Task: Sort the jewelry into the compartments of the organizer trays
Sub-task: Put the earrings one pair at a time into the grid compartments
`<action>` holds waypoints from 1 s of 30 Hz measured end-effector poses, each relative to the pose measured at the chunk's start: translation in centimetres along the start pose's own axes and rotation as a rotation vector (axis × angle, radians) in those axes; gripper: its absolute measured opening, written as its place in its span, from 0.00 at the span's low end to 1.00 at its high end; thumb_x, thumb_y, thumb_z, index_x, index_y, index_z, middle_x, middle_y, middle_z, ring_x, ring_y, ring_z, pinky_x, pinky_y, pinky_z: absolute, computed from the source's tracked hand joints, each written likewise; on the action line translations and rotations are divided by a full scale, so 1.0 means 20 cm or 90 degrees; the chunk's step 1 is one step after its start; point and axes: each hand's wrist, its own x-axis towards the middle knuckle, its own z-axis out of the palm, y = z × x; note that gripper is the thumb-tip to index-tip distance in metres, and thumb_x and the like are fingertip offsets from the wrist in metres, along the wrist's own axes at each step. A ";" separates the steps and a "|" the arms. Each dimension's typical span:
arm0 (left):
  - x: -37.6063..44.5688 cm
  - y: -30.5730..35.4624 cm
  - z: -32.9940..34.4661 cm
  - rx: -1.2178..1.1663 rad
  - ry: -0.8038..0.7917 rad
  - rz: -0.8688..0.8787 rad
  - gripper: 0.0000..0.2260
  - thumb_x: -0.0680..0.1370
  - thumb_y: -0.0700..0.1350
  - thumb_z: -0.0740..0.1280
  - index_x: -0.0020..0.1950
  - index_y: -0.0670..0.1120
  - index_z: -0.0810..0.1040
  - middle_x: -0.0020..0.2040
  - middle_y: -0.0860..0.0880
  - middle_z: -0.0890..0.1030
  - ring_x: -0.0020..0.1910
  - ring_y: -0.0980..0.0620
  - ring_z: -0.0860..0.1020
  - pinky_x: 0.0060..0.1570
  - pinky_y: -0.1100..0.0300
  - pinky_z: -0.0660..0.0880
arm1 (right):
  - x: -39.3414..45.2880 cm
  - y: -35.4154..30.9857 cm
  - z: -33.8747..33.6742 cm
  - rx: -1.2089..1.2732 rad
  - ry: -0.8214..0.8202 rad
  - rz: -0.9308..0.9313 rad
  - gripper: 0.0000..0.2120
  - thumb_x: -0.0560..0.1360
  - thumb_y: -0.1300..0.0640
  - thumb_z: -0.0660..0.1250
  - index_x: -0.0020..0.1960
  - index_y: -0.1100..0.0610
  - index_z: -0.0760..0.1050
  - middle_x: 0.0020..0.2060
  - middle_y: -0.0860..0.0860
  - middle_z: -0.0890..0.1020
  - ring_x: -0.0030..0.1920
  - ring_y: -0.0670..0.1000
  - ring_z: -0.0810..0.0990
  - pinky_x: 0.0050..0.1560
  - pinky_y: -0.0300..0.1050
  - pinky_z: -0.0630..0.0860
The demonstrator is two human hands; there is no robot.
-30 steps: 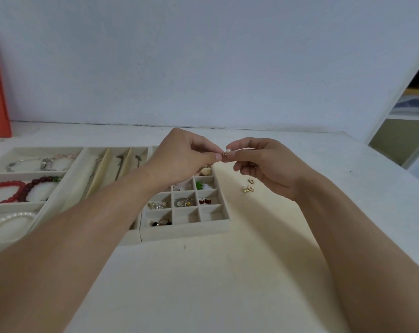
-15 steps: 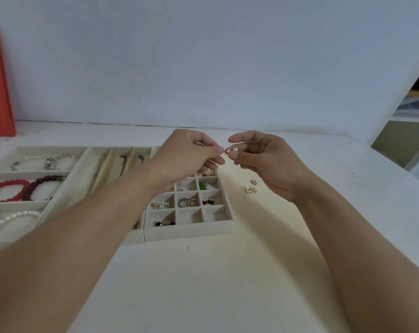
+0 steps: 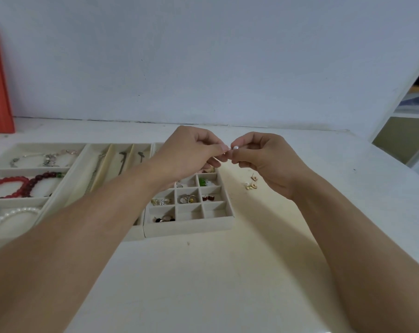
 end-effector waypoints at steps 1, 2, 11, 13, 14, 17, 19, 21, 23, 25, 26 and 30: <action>0.00 0.00 0.00 0.001 0.000 0.003 0.03 0.78 0.41 0.71 0.47 0.42 0.84 0.41 0.47 0.87 0.41 0.52 0.85 0.46 0.57 0.80 | 0.00 0.00 0.00 0.004 0.001 -0.001 0.05 0.72 0.66 0.74 0.45 0.60 0.80 0.37 0.55 0.83 0.40 0.49 0.81 0.46 0.42 0.76; 0.00 0.01 0.00 0.002 0.001 0.005 0.02 0.78 0.40 0.72 0.47 0.42 0.84 0.41 0.47 0.87 0.40 0.53 0.85 0.46 0.57 0.80 | 0.00 -0.01 0.00 0.013 0.002 -0.002 0.05 0.72 0.67 0.73 0.45 0.60 0.80 0.37 0.55 0.83 0.40 0.50 0.81 0.46 0.42 0.76; -0.01 0.01 -0.02 -0.006 -0.007 0.001 0.03 0.74 0.36 0.74 0.45 0.43 0.85 0.37 0.44 0.85 0.30 0.57 0.79 0.41 0.58 0.77 | 0.00 -0.01 0.00 0.014 -0.015 0.005 0.04 0.72 0.64 0.76 0.47 0.60 0.84 0.40 0.55 0.85 0.41 0.49 0.82 0.45 0.40 0.78; -0.01 0.01 -0.03 -0.011 -0.004 0.001 0.04 0.74 0.36 0.73 0.45 0.44 0.85 0.38 0.43 0.86 0.32 0.54 0.79 0.44 0.54 0.76 | -0.01 0.00 0.00 0.007 -0.013 0.005 0.05 0.72 0.61 0.76 0.47 0.60 0.84 0.40 0.54 0.85 0.41 0.49 0.83 0.46 0.39 0.79; -0.01 0.02 -0.03 -0.010 -0.001 0.002 0.04 0.74 0.36 0.74 0.45 0.44 0.85 0.39 0.43 0.86 0.34 0.53 0.79 0.45 0.52 0.76 | -0.01 0.00 0.00 0.007 -0.013 0.007 0.06 0.73 0.60 0.76 0.47 0.61 0.84 0.40 0.54 0.85 0.41 0.49 0.83 0.47 0.39 0.79; -0.01 0.01 -0.03 -0.010 0.015 0.005 0.04 0.73 0.37 0.76 0.47 0.43 0.84 0.39 0.43 0.86 0.34 0.51 0.79 0.38 0.58 0.76 | -0.01 -0.01 0.00 0.028 -0.009 0.013 0.09 0.72 0.56 0.76 0.48 0.60 0.84 0.43 0.53 0.86 0.42 0.48 0.83 0.47 0.39 0.78; -0.01 0.01 -0.03 0.008 0.017 0.007 0.06 0.73 0.40 0.77 0.47 0.43 0.85 0.40 0.42 0.86 0.32 0.52 0.79 0.33 0.62 0.75 | -0.01 -0.02 0.00 0.055 -0.006 0.022 0.11 0.69 0.52 0.76 0.48 0.58 0.84 0.43 0.50 0.87 0.43 0.47 0.82 0.47 0.38 0.77; -0.02 0.01 -0.03 0.016 0.004 0.013 0.05 0.73 0.43 0.77 0.47 0.45 0.86 0.40 0.43 0.86 0.32 0.53 0.79 0.36 0.62 0.77 | -0.01 -0.02 0.00 0.078 -0.012 0.039 0.10 0.68 0.52 0.75 0.46 0.56 0.85 0.42 0.48 0.86 0.43 0.46 0.80 0.46 0.38 0.77; -0.02 0.02 -0.03 0.022 0.002 0.023 0.04 0.74 0.42 0.77 0.48 0.44 0.86 0.38 0.44 0.85 0.31 0.56 0.78 0.34 0.66 0.76 | -0.01 -0.02 0.00 0.090 -0.025 0.048 0.09 0.68 0.51 0.75 0.45 0.55 0.85 0.41 0.48 0.85 0.42 0.46 0.79 0.46 0.37 0.76; -0.02 0.02 -0.03 0.044 0.004 0.037 0.03 0.75 0.42 0.76 0.48 0.44 0.86 0.34 0.49 0.83 0.28 0.60 0.78 0.30 0.68 0.73 | -0.01 -0.02 0.00 0.086 -0.031 0.047 0.10 0.67 0.51 0.75 0.45 0.55 0.85 0.41 0.48 0.86 0.42 0.45 0.80 0.46 0.37 0.76; -0.02 0.02 -0.03 0.057 0.003 0.043 0.03 0.75 0.42 0.75 0.47 0.44 0.86 0.32 0.51 0.83 0.28 0.61 0.78 0.31 0.68 0.73 | -0.01 -0.02 0.00 0.081 -0.035 0.047 0.11 0.67 0.50 0.75 0.46 0.55 0.85 0.42 0.48 0.86 0.41 0.45 0.80 0.46 0.36 0.76; 0.00 0.01 -0.04 0.103 0.020 0.065 0.01 0.76 0.43 0.74 0.46 0.46 0.85 0.38 0.48 0.85 0.33 0.59 0.80 0.38 0.61 0.79 | 0.00 -0.01 -0.02 0.064 -0.051 0.056 0.14 0.68 0.51 0.75 0.50 0.58 0.85 0.45 0.51 0.87 0.42 0.44 0.82 0.45 0.35 0.77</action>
